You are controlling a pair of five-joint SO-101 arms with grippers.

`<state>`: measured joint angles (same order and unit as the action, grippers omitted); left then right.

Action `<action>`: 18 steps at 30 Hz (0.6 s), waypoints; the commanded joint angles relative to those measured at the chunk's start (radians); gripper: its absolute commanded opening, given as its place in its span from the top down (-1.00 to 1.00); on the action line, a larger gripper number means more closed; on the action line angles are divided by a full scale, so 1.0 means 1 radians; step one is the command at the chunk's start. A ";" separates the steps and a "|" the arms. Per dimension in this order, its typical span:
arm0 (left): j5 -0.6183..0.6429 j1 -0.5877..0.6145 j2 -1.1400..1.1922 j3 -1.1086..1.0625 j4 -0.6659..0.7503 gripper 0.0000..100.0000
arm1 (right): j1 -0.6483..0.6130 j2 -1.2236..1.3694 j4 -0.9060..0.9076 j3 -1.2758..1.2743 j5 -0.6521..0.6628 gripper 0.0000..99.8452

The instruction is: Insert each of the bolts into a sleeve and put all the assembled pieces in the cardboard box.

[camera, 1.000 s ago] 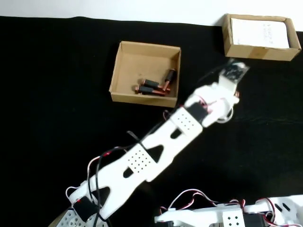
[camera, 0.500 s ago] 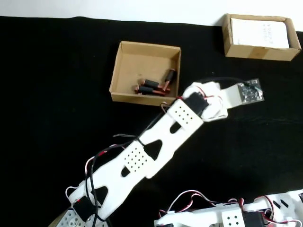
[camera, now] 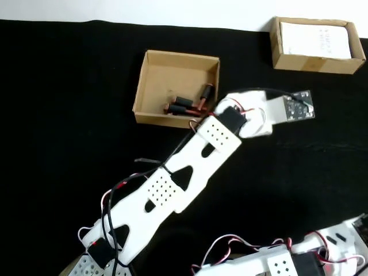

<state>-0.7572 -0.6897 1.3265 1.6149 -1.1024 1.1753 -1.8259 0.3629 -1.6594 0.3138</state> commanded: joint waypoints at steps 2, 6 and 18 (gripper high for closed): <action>-0.063 -0.004 0.041 0.036 0.183 0.57 | -0.039 -0.008 -0.050 -0.127 0.034 0.99; -0.146 -0.018 0.137 0.036 0.331 0.57 | -0.067 -0.008 -0.058 -0.125 0.038 0.99; -0.368 0.002 0.421 0.035 0.786 0.58 | -0.122 -0.008 -0.056 -0.127 0.097 0.99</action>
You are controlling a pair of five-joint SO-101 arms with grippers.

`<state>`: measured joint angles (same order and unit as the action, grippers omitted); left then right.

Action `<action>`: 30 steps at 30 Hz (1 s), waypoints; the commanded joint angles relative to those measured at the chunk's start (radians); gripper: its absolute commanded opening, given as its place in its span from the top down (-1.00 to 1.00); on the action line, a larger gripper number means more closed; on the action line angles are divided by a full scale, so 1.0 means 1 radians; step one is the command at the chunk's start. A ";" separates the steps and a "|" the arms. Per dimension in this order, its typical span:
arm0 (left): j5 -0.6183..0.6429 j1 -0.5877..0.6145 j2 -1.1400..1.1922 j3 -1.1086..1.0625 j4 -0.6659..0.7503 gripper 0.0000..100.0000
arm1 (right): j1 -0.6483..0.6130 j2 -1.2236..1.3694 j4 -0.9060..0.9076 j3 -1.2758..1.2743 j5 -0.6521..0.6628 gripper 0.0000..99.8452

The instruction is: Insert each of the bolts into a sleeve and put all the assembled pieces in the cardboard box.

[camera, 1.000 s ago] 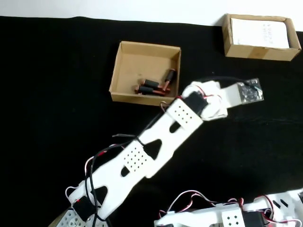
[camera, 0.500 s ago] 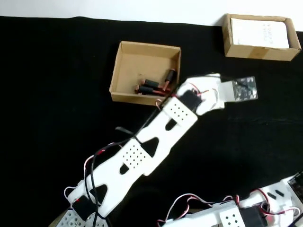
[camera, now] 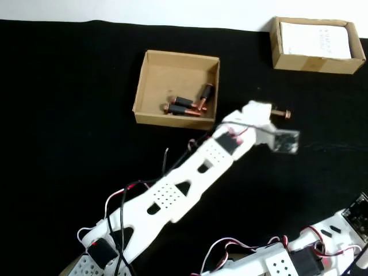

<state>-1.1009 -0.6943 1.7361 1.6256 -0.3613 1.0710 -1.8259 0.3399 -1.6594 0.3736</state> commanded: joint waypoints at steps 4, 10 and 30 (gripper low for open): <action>-0.046 0.016 0.025 0.021 0.044 0.58 | -0.015 -0.010 -0.033 -0.122 0.037 0.99; -0.158 0.028 0.024 -0.084 0.049 0.70 | 0.018 -0.008 0.031 -0.059 0.032 0.99; -0.084 0.099 -0.097 0.041 0.043 0.98 | -0.259 -0.005 0.122 -0.143 0.028 0.99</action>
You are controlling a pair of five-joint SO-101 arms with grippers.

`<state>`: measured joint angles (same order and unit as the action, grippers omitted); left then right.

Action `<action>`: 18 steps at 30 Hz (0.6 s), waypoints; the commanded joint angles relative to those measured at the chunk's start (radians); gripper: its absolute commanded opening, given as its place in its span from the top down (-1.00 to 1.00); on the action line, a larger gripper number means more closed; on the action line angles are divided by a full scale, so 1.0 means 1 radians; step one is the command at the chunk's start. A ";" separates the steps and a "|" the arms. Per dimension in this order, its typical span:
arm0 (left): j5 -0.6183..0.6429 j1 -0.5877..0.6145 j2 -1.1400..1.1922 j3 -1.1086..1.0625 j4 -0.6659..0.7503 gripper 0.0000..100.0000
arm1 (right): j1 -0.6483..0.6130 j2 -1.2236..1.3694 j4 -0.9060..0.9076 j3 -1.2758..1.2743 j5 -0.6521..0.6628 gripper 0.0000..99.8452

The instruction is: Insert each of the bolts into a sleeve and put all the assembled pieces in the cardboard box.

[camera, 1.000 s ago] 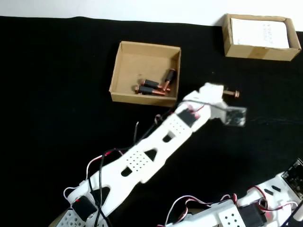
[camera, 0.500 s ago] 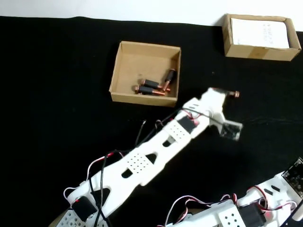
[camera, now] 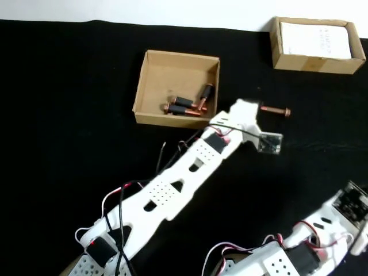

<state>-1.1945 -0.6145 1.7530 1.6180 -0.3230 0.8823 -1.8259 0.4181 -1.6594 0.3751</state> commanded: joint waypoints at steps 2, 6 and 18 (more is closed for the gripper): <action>0.009 0.019 -0.168 0.048 -0.028 0.98 | -0.130 -0.005 0.111 -0.143 0.026 0.99; 0.160 0.019 -0.358 0.048 -0.348 0.98 | -0.214 -0.007 0.283 -0.142 0.017 0.99; 0.741 0.068 -0.788 0.045 -1.456 0.98 | -0.559 -0.001 0.659 0.073 -0.272 0.99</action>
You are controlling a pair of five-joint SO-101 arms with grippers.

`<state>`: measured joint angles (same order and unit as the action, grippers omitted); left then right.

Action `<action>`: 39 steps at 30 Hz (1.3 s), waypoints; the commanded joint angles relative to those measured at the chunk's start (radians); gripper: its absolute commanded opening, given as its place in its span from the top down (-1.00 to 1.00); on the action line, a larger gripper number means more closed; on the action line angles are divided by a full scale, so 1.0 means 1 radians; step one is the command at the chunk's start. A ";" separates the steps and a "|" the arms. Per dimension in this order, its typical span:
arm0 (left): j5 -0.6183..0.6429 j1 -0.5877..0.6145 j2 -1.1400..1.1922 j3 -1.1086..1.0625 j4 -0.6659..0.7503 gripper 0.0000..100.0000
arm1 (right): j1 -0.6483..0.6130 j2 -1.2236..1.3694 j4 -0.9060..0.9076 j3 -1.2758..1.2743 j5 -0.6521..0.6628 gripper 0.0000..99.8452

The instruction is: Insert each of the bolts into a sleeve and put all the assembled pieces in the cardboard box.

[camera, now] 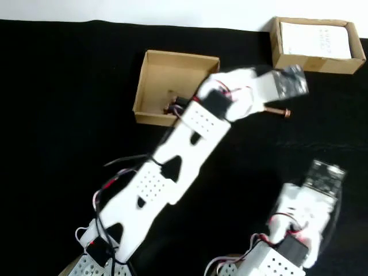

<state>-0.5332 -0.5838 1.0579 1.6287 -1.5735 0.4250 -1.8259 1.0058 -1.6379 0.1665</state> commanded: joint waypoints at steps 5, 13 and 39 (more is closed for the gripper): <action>0.463 0.182 -0.133 -0.102 -0.219 0.98 | -0.188 0.001 0.119 0.064 -0.110 0.99; 0.666 0.113 -0.519 -0.923 -0.212 0.98 | -0.189 0.229 0.150 0.219 -0.117 0.99; 0.758 0.328 -1.603 -2.626 0.806 0.98 | -0.450 0.895 0.111 0.367 0.017 0.99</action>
<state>0.2263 -0.2708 -0.4304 -0.8830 -0.8800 -0.0199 -0.9436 1.1270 -1.3234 0.1481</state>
